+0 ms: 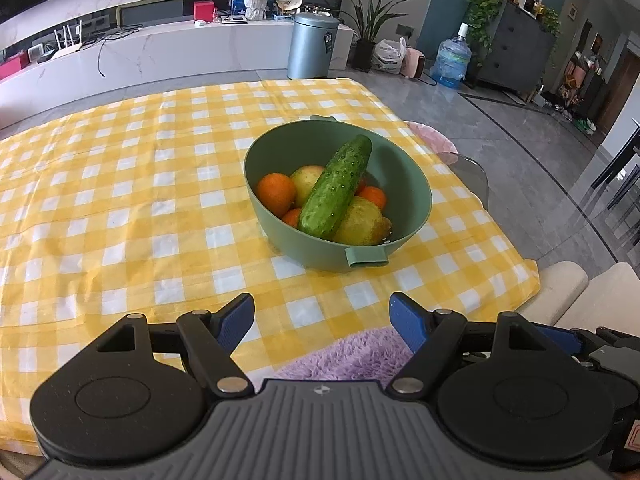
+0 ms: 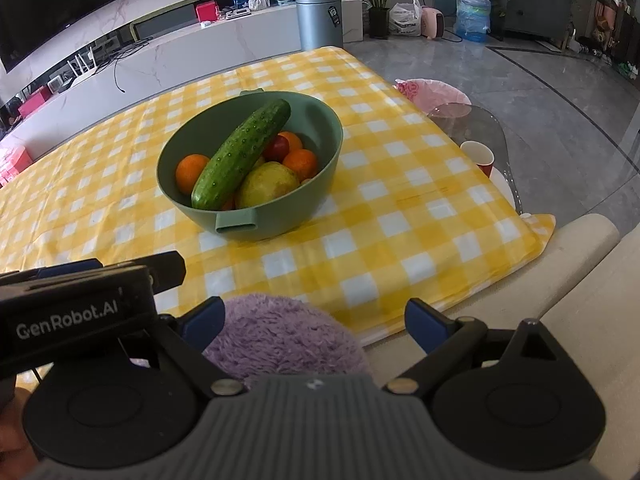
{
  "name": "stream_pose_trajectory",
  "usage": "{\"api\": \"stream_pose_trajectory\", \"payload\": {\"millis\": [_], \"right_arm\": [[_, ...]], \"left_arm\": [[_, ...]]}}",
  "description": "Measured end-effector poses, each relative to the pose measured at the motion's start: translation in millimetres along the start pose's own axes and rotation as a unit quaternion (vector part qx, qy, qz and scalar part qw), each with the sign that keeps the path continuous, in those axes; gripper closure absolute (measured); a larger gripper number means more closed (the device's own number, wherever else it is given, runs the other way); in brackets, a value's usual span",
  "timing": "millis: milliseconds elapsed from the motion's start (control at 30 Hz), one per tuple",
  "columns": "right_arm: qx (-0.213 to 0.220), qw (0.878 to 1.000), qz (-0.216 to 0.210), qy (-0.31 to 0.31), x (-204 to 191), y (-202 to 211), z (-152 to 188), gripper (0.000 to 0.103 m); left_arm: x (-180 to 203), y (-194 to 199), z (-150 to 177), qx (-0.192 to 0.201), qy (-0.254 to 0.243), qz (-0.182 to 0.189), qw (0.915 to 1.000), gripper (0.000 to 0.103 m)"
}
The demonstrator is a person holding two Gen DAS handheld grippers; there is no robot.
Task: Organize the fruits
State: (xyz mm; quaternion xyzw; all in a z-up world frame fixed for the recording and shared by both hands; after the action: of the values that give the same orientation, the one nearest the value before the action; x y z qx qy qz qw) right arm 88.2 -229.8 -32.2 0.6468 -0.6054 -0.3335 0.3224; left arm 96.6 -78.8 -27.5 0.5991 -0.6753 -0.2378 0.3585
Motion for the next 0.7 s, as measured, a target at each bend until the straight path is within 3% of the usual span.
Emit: {"api": "stream_pose_trajectory", "payload": {"millis": [700], "right_arm": [[0.012, 1.0, 0.017, 0.017, 2.1, -4.9, -1.6, 0.013]], "left_arm": [[0.1, -5.9, 1.9, 0.004, 0.01, -0.02, 0.9997, 0.013]]}}
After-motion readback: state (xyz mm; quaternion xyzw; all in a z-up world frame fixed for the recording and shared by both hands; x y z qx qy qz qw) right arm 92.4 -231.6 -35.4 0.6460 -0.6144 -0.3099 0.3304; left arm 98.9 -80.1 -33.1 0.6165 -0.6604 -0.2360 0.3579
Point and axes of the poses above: each gripper's, at about its wrist camera, not at the fingertips, and y roughly against the way its jaws point, x to its right, z to its underside, the point moved 6 cm from there along -y, roughly the way its jaws point, and after that the axes turned 3 degrees about z, right-handed, at the moved point
